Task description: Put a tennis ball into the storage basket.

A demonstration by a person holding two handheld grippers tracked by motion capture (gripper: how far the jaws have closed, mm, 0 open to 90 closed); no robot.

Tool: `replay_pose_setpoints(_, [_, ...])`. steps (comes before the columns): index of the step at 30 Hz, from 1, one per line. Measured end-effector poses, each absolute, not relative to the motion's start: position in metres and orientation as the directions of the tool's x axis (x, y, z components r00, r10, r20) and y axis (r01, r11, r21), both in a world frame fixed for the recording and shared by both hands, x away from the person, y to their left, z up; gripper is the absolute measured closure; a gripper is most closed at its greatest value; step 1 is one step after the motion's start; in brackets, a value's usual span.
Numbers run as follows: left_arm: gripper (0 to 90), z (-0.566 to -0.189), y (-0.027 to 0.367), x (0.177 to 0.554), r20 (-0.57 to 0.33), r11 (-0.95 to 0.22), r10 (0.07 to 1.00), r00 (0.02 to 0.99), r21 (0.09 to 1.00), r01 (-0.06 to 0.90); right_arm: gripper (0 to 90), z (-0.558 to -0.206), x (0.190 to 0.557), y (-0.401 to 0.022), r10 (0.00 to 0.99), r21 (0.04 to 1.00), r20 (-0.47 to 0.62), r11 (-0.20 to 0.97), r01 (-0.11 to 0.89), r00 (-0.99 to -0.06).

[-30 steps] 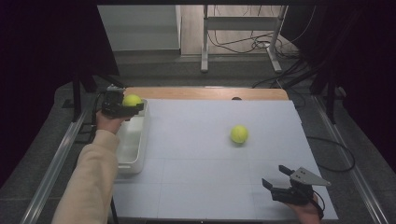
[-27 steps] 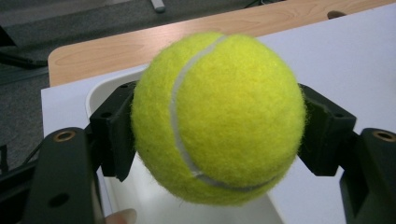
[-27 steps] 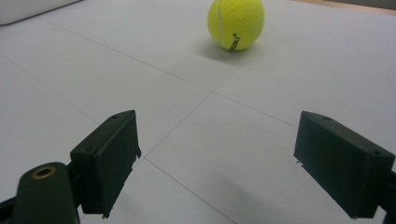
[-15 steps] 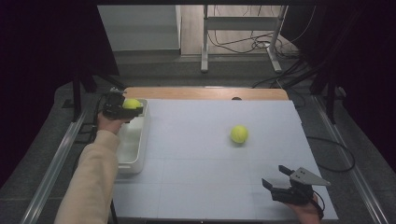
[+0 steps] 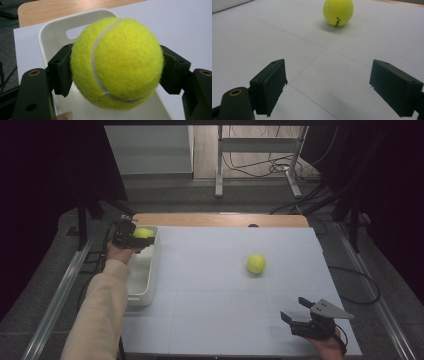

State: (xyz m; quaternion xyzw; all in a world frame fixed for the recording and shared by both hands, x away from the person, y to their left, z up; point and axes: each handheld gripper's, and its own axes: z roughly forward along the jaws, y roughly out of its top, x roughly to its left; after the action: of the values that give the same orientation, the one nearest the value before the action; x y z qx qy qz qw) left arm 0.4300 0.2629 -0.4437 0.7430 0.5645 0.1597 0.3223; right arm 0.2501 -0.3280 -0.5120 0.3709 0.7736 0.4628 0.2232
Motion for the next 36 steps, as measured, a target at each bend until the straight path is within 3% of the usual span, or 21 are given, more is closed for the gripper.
replay_pose_setpoints(18, [26.0, -0.441, 0.261, 0.428, -0.122, -0.16, 0.939, 0.322, 0.674, 0.721, 14.1, -0.512, 0.25, -0.328, 0.781, 0.882, -0.004, 0.298, 0.366, -0.625])
replay_pose_setpoints(23, [10.8, -0.435, 0.261, 0.426, -0.14, -0.127, 0.935, 0.325, 0.724, 0.678, 14.2, -0.512, 0.25, -0.328, 0.781, 0.882, -0.004, 0.298, 0.366, -0.625])
replay_pose_setpoints(36, [9.5, -0.424, 0.26, 0.413, -0.159, -0.125, 0.915, 0.372, 0.763, 0.634, 14.1, -0.512, 0.25, -0.327, 0.778, 0.883, -0.003, 0.297, 0.364, -0.628])
